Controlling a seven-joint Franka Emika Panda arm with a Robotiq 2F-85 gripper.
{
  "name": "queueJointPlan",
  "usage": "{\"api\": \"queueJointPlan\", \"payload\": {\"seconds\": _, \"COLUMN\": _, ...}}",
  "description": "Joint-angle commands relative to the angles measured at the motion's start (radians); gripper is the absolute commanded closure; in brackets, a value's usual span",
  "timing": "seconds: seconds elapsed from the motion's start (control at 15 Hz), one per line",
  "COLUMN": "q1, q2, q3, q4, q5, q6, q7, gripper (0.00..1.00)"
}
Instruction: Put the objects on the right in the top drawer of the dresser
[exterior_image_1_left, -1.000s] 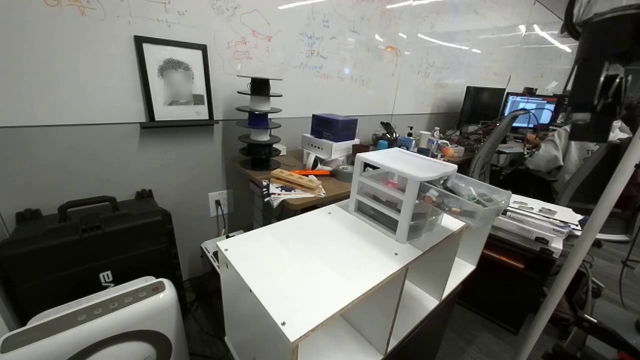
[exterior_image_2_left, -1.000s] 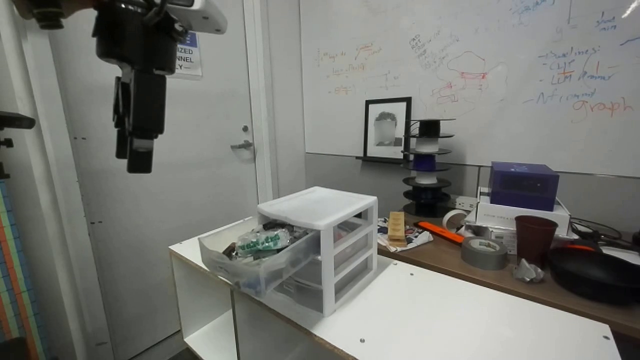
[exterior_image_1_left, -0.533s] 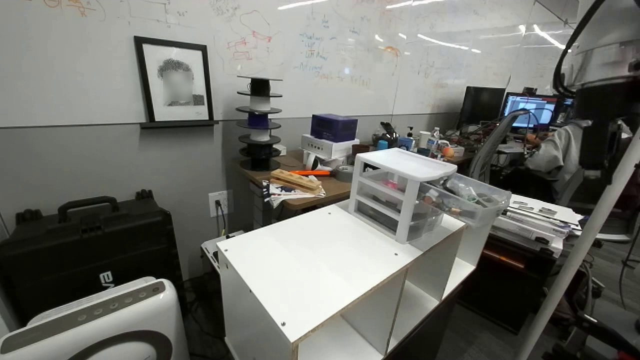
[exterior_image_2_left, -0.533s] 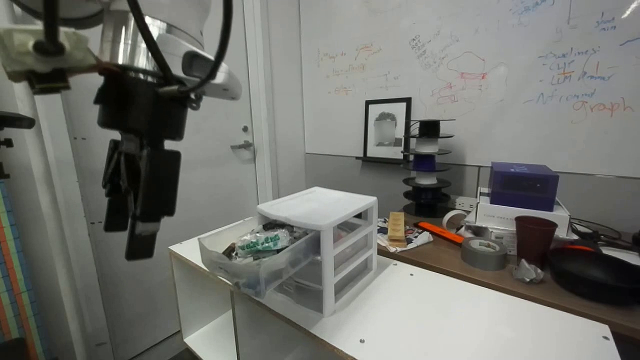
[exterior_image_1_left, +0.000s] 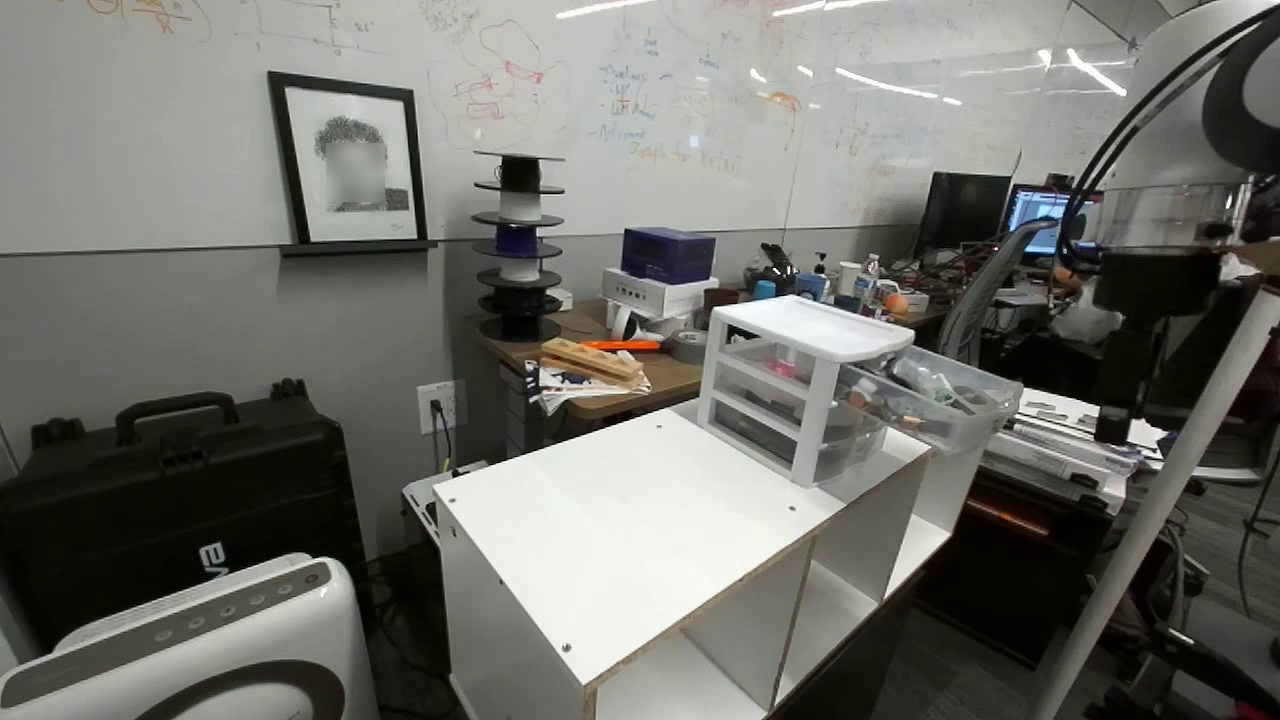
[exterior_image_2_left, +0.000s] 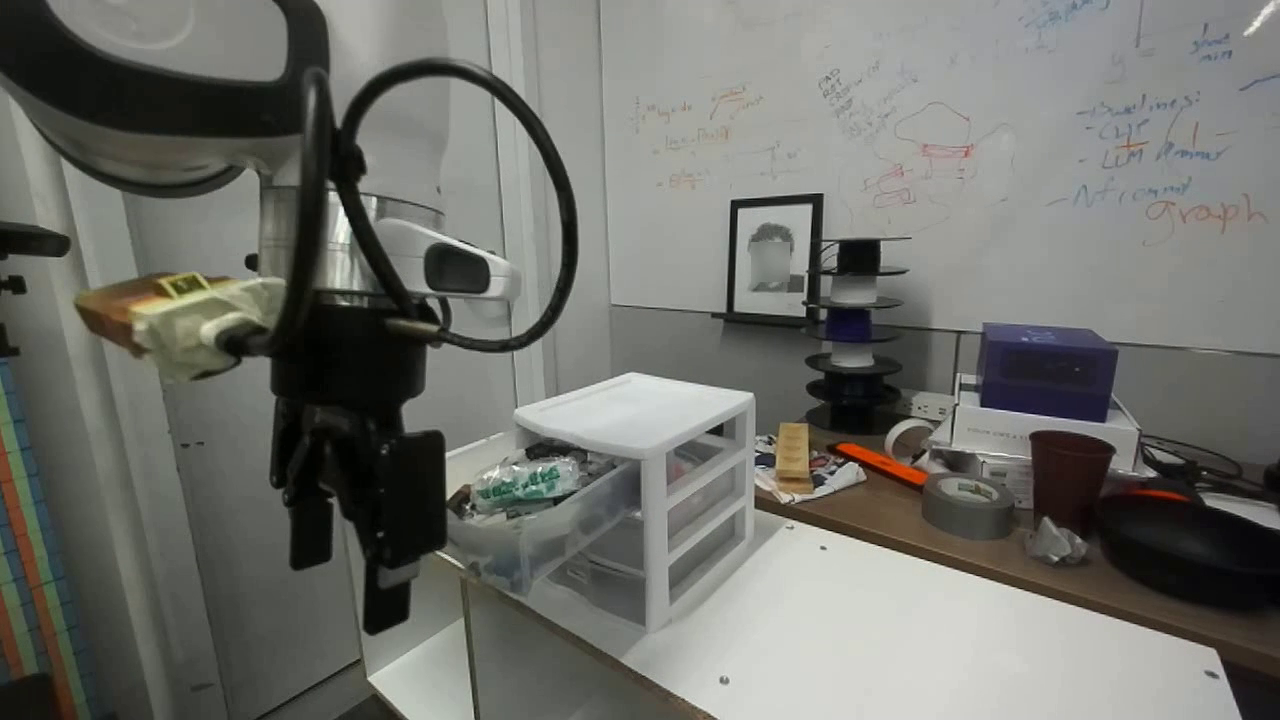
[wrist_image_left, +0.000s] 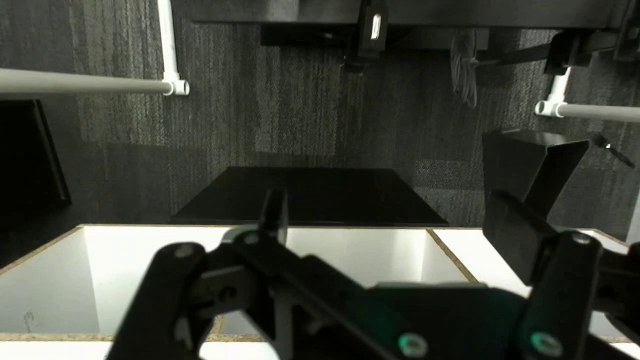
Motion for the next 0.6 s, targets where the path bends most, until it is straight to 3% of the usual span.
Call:
{"api": "queueJointPlan", "payload": {"seconds": 0.0, "q1": -0.007, "q2": 0.071, "q3": 0.004, "q4": -0.009, "q5": -0.016, "q6": 0.146, "q7": -0.026, "gripper": 0.26}}
{"api": "queueJointPlan", "payload": {"seconds": 0.53, "q1": 0.014, "q2": 0.23, "q3": 0.014, "q4": 0.038, "q5": 0.052, "q6": 0.331, "q7": -0.028, "gripper": 0.89}}
